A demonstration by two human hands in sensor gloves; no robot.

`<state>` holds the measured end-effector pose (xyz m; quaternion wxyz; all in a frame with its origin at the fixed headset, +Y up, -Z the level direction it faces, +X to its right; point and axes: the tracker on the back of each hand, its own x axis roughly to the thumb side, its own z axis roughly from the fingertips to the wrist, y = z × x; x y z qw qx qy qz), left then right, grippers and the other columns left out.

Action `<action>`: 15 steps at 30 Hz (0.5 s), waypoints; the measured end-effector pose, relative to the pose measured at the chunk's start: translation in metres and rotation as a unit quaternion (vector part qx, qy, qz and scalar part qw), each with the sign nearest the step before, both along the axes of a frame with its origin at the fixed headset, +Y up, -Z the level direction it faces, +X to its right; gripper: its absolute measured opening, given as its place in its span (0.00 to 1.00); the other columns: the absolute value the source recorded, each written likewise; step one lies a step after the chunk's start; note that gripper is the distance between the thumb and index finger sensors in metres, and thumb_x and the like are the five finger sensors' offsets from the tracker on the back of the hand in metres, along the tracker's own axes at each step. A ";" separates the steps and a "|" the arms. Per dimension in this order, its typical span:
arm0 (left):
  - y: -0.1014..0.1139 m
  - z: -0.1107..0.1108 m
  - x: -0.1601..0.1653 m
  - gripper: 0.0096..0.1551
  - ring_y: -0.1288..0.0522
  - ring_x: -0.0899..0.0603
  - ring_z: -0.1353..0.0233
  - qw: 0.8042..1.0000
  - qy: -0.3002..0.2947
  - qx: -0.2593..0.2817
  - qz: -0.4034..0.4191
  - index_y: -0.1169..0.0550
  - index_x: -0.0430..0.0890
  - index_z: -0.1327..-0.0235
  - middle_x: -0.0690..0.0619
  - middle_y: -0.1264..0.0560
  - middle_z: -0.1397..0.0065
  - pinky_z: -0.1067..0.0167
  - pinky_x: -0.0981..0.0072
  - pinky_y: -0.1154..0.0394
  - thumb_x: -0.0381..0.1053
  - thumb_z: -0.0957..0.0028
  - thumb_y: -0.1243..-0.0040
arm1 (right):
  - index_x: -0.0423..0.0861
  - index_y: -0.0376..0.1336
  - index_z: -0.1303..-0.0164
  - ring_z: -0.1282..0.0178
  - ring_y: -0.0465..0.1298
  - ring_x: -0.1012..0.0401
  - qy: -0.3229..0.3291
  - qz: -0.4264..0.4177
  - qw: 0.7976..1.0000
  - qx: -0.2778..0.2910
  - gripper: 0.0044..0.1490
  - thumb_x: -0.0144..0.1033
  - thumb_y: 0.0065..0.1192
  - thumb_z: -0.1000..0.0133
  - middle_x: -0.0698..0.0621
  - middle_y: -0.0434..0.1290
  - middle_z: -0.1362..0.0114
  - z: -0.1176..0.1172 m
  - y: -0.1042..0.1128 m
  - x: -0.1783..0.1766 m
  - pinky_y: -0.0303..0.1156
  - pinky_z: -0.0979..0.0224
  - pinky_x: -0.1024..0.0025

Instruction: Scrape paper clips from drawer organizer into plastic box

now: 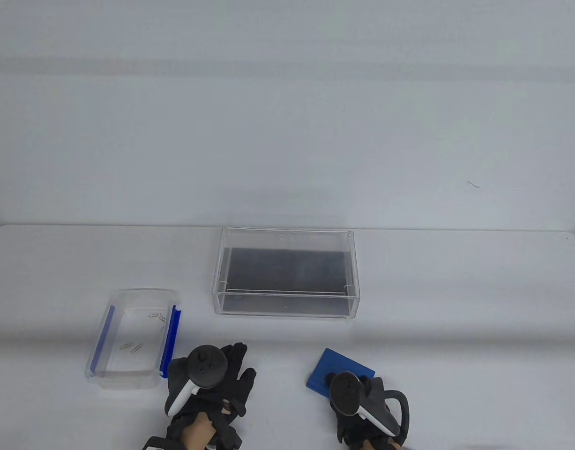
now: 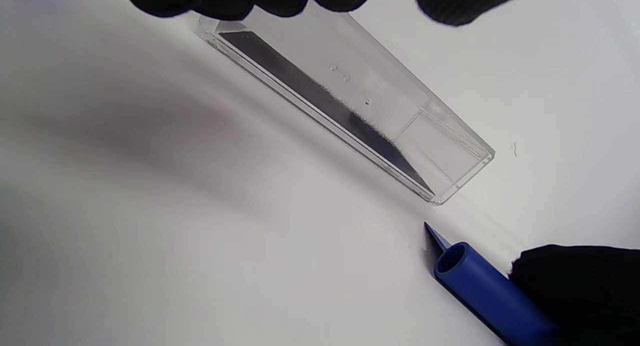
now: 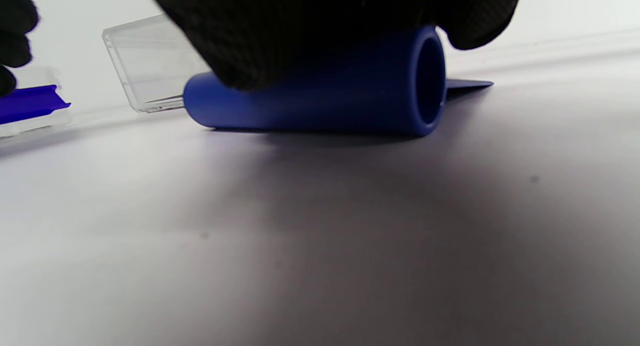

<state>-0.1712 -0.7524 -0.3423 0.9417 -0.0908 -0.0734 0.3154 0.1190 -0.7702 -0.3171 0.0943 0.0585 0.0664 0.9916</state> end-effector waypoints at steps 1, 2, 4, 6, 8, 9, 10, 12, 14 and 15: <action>0.000 0.000 0.000 0.42 0.43 0.29 0.25 1.000 -0.001 -0.001 -0.002 0.44 0.44 0.26 0.40 0.47 0.25 0.33 0.38 0.37 0.61 0.49 0.49 | 0.56 0.55 0.33 0.29 0.66 0.51 0.001 -0.002 1.000 -0.002 0.34 0.38 0.64 0.50 0.54 0.65 0.28 0.000 0.000 0.000 0.59 0.24 0.48; 0.000 0.000 0.000 0.42 0.43 0.29 0.25 1.000 -0.001 0.000 -0.004 0.44 0.44 0.26 0.40 0.47 0.25 0.33 0.38 0.37 0.61 0.49 0.49 | 0.56 0.55 0.33 0.28 0.66 0.51 0.001 -0.005 1.000 -0.003 0.35 0.38 0.63 0.50 0.53 0.65 0.27 0.000 -0.001 0.001 0.59 0.24 0.48; 0.000 0.000 0.001 0.42 0.43 0.29 0.25 1.000 -0.003 0.000 -0.008 0.44 0.44 0.26 0.40 0.47 0.25 0.33 0.38 0.37 0.61 0.49 0.49 | 0.56 0.54 0.32 0.27 0.65 0.50 0.001 -0.014 1.000 -0.005 0.35 0.40 0.63 0.50 0.53 0.64 0.26 0.000 0.000 0.002 0.58 0.23 0.47; 0.000 0.000 0.001 0.42 0.43 0.29 0.25 1.000 -0.003 0.002 -0.009 0.44 0.44 0.26 0.40 0.47 0.25 0.33 0.38 0.37 0.61 0.50 0.49 | 0.56 0.53 0.31 0.26 0.64 0.50 -0.005 -0.037 0.999 0.001 0.36 0.42 0.62 0.50 0.53 0.63 0.26 0.000 0.004 0.005 0.58 0.23 0.47; 0.000 0.000 0.001 0.41 0.43 0.29 0.25 1.000 -0.005 0.001 -0.010 0.44 0.44 0.26 0.40 0.47 0.25 0.33 0.38 0.37 0.61 0.49 0.49 | 0.56 0.52 0.30 0.25 0.63 0.50 -0.010 -0.067 0.998 0.009 0.37 0.43 0.60 0.49 0.53 0.61 0.25 0.001 0.010 0.009 0.57 0.23 0.47; 0.000 0.000 0.001 0.41 0.43 0.29 0.25 1.000 -0.005 0.002 -0.011 0.44 0.44 0.26 0.40 0.47 0.25 0.33 0.38 0.37 0.61 0.49 0.49 | 0.56 0.51 0.30 0.25 0.62 0.50 -0.011 -0.084 0.996 0.011 0.37 0.43 0.59 0.49 0.53 0.61 0.24 0.002 0.013 0.011 0.57 0.22 0.47; 0.000 0.000 0.001 0.41 0.43 0.29 0.25 1.000 -0.005 0.002 -0.012 0.44 0.44 0.26 0.40 0.47 0.25 0.33 0.38 0.37 0.61 0.50 0.49 | 0.56 0.50 0.30 0.24 0.61 0.50 -0.011 -0.095 0.995 0.012 0.37 0.44 0.58 0.49 0.53 0.60 0.24 0.003 0.016 0.012 0.56 0.22 0.47; 0.000 0.000 0.001 0.41 0.43 0.29 0.25 1.000 -0.006 0.002 -0.012 0.44 0.44 0.26 0.40 0.47 0.25 0.33 0.38 0.37 0.61 0.49 0.49 | 0.56 0.49 0.29 0.23 0.60 0.50 -0.005 -0.129 0.991 0.014 0.38 0.45 0.57 0.49 0.52 0.58 0.23 0.004 0.021 0.017 0.55 0.21 0.47; 0.000 0.000 0.001 0.41 0.43 0.29 0.25 1.000 -0.006 0.001 -0.010 0.44 0.44 0.26 0.40 0.47 0.25 0.33 0.38 0.37 0.61 0.49 0.49 | 0.56 0.47 0.28 0.22 0.59 0.49 -0.003 -0.152 0.988 0.013 0.39 0.46 0.57 0.49 0.52 0.57 0.22 0.004 0.025 0.022 0.54 0.21 0.47; 0.000 0.000 0.001 0.41 0.43 0.29 0.25 1.000 -0.005 0.000 -0.010 0.44 0.44 0.26 0.40 0.47 0.25 0.33 0.38 0.37 0.61 0.50 0.49 | 0.55 0.47 0.28 0.22 0.58 0.49 -0.005 -0.165 0.986 0.016 0.39 0.46 0.56 0.48 0.52 0.56 0.22 0.004 0.028 0.026 0.54 0.21 0.47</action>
